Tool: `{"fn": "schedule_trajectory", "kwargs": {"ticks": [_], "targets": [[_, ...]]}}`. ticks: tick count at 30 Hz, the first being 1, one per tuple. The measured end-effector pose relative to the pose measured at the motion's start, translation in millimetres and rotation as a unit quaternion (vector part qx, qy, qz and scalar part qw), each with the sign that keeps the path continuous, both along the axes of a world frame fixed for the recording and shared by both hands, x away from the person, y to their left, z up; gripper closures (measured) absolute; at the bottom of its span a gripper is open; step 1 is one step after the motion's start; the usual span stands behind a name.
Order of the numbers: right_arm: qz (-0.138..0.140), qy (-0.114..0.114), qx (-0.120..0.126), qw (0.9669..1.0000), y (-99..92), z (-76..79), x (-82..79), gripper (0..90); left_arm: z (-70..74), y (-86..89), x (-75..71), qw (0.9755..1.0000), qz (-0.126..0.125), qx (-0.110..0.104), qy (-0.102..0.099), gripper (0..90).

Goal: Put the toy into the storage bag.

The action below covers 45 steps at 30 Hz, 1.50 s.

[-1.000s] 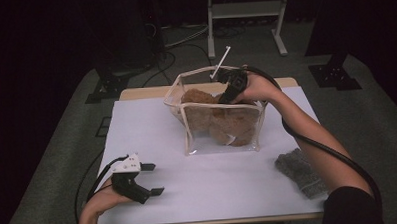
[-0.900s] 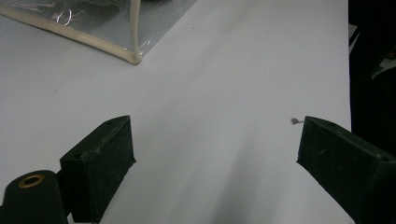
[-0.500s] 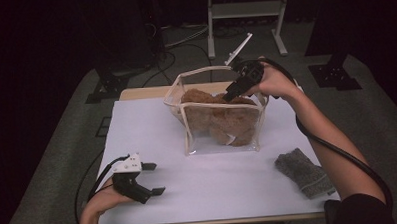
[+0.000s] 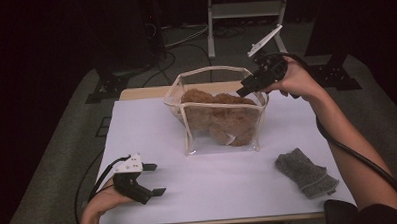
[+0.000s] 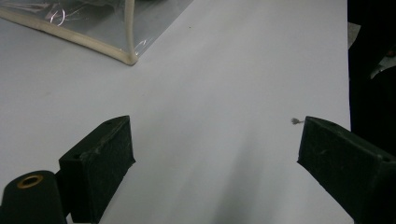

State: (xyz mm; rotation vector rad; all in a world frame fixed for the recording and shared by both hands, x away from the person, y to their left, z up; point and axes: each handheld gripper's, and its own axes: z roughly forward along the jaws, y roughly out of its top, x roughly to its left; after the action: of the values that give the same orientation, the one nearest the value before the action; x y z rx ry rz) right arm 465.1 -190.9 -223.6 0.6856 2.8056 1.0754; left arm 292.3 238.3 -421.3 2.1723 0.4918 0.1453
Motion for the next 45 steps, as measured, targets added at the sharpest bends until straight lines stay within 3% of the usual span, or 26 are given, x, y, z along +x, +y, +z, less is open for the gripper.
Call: {"fn": "schedule_trajectory", "kwargs": {"ticks": [8, 23, 45], "targets": [[-0.019, -0.001, 0.026, 0.9995, -29.6, 6.3, -12.3, 44.2, -2.3, -1.4, -1.0, 1.0000, -0.001, -0.002, 0.005, 9.3], [-0.037, -0.008, 0.038, 0.9986, -63.7, 4.9, -34.2, 43.0, -2.3, -2.8, -0.7, 1.0000, -0.002, 0.001, 0.005, 9.3], [-0.073, 0.001, 0.062, 0.9954, -112.1, -21.3, -52.9, 41.2, -4.3, -0.9, -0.7, 1.0000, 0.003, 0.002, 0.007, 9.3]]}}
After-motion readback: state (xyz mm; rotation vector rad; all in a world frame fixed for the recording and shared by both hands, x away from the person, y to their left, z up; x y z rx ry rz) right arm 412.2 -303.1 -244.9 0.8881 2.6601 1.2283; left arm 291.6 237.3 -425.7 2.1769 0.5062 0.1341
